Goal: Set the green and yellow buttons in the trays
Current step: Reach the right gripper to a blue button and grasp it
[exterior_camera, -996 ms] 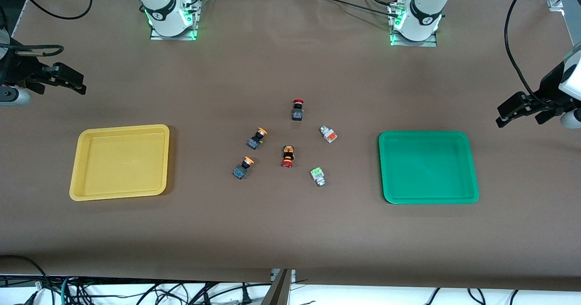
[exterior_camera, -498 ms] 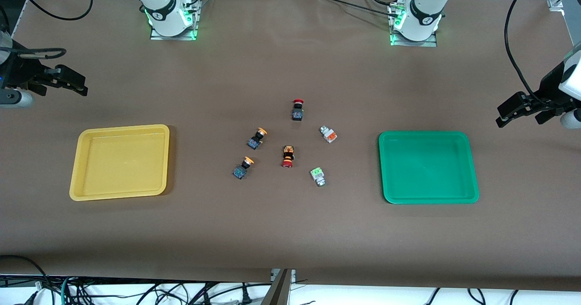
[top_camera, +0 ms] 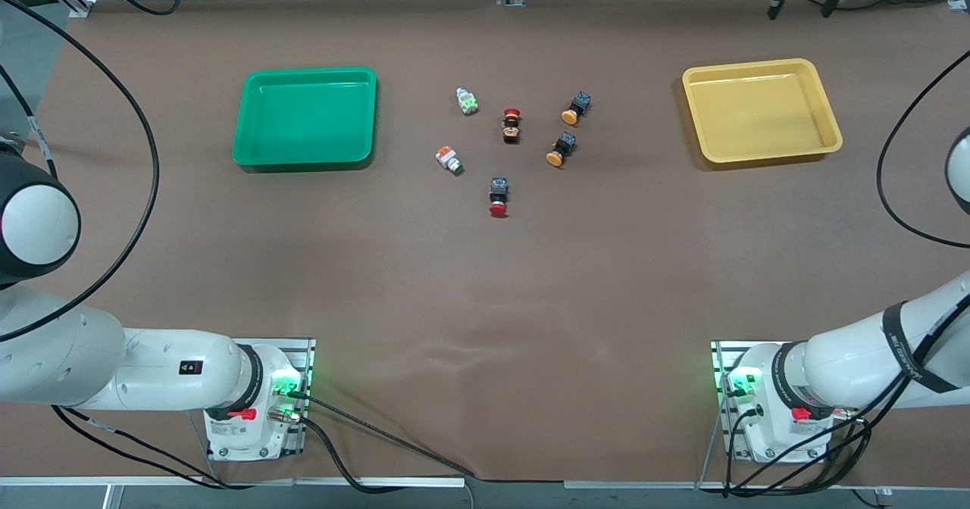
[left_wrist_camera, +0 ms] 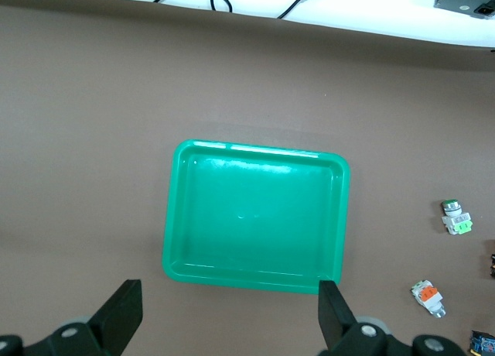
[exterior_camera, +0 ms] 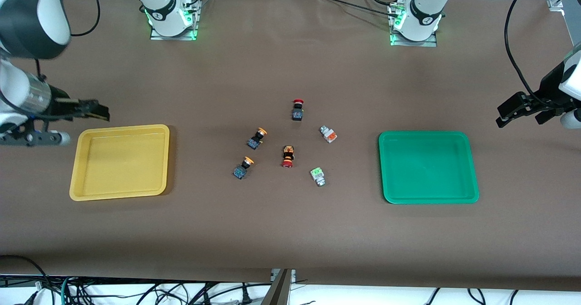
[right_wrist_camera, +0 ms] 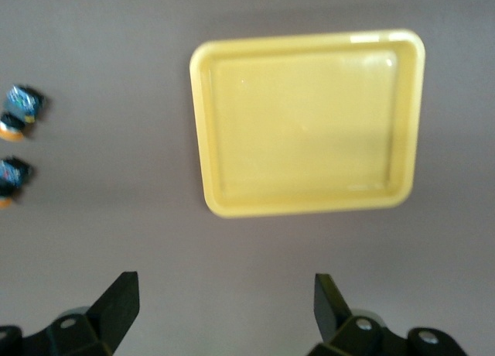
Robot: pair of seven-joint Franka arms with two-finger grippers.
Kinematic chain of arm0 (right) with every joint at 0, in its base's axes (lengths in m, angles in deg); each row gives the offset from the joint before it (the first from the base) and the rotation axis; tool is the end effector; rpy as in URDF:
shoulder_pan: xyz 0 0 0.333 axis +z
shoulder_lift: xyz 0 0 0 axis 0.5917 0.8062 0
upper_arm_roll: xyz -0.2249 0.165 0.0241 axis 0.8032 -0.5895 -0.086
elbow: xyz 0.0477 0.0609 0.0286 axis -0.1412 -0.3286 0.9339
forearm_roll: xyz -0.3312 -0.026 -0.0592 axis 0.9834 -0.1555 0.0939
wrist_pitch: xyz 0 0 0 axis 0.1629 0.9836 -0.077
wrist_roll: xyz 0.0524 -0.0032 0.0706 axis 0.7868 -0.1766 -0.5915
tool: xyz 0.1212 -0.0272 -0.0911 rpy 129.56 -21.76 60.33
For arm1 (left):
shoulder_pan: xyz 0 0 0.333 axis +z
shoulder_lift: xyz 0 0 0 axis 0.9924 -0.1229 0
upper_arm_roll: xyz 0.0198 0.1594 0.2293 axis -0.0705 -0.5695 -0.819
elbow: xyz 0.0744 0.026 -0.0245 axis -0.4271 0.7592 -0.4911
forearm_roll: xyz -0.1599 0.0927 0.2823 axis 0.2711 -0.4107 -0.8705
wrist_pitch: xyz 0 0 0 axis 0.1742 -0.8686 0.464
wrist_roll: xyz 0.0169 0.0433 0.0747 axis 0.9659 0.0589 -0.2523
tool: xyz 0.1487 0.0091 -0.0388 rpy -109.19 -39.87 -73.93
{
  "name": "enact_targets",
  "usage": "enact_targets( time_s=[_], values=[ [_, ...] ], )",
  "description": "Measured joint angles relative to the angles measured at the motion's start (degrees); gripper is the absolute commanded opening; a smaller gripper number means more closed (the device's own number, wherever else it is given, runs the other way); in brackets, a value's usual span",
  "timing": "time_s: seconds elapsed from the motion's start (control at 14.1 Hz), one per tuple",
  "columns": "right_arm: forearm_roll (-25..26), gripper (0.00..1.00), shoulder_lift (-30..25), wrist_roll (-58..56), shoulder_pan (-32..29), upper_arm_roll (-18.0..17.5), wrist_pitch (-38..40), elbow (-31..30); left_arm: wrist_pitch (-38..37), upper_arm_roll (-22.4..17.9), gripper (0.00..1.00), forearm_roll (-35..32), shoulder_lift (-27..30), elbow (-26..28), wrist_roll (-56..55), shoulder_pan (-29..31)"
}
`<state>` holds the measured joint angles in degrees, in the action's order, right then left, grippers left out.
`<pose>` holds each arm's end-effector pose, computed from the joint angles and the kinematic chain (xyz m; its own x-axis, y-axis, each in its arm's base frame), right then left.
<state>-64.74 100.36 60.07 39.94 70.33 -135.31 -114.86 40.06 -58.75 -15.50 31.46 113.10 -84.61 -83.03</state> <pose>0.5568 0.0277 0.4356 0.9916 0.0005 -0.1295 0.0030 -0.9998 0.0192 0.5414 -0.0028 0.5225 0.9820 0.1279 0.1389 0.1256 -0.9918 0.0255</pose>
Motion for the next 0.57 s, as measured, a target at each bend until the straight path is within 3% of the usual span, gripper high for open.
enact_targets(
  time_s=[0.28,0.57],
  values=[
    [-4.9,1.00,7.3,11.3,4.0,-0.6,-11.0,-0.1,0.0,0.0,1.00,0.0,0.0,0.0,0.0,0.1],
    [-5.9,1.00,14.8,31.5,13.0,-0.9,-23.0,-0.1,0.0,0.0,1.00,0.0,0.0,-0.1,0.0,0.2]
  ],
)
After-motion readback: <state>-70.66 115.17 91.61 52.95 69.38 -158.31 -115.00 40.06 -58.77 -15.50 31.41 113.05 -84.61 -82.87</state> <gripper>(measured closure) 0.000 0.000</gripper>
